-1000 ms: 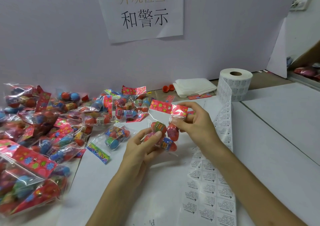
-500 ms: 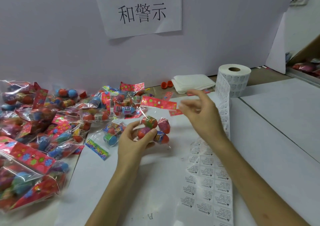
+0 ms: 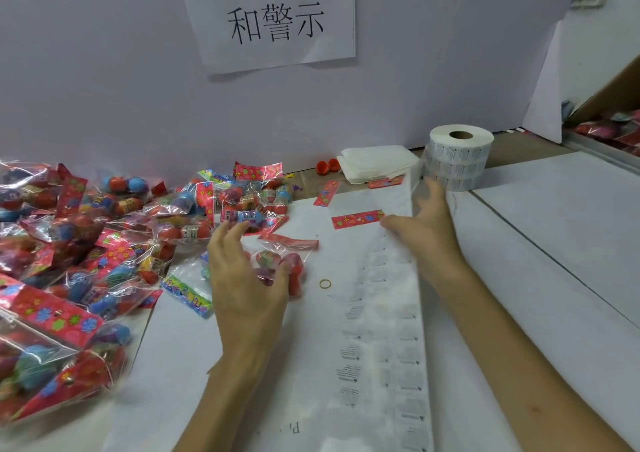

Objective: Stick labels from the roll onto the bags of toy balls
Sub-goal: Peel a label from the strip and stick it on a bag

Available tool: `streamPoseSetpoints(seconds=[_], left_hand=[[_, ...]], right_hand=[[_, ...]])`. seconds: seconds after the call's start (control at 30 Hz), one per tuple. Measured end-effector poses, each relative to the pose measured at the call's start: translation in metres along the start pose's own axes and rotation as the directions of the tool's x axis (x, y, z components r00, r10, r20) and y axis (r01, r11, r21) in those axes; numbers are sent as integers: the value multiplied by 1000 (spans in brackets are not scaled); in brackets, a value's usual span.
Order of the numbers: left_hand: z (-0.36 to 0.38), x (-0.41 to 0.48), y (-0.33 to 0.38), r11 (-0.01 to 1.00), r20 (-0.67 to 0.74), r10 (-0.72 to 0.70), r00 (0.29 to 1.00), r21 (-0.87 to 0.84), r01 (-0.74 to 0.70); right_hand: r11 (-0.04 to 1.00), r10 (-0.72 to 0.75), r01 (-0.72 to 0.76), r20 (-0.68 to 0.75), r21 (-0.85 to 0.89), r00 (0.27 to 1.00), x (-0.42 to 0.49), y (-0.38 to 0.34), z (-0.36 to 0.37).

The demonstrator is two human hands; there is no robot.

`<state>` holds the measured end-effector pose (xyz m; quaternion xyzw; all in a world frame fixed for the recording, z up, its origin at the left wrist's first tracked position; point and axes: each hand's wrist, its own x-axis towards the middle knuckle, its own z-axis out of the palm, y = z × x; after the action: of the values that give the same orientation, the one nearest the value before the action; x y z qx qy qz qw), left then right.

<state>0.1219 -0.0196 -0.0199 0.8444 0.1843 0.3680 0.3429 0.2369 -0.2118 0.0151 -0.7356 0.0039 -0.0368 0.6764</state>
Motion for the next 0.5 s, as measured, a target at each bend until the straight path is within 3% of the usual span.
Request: streamPoseSetpoints(seconds=[0.07,0.13,0.23,0.3,0.37,0.5], left_hand=[[0,-1,0,998,-36,48,998,-40,-50],[0,-2,0,993,-55,68,996,-91,-73],[-1,-2,1,984,-72,95,993,-142,-105],[-3,-1,3,973,-65,109,992,-198,-120],[-6,0,6,952,-8,147,989,-271,-143],[-8,-6,17,891,229,218,949,-444,-97]], right_hand=[[996,64,-72,128,58,990,-6,2,11],[993,113,-113,286,-18,951,-14,4,20],[962,252,-141,563,-234,787,-28,3,26],[953,269,-103,635,-286,724,-34,2,29],[970,217,-104,600,-218,770,-35,1,30],[964,148,-235,480,125,864,-26,-3,25]])
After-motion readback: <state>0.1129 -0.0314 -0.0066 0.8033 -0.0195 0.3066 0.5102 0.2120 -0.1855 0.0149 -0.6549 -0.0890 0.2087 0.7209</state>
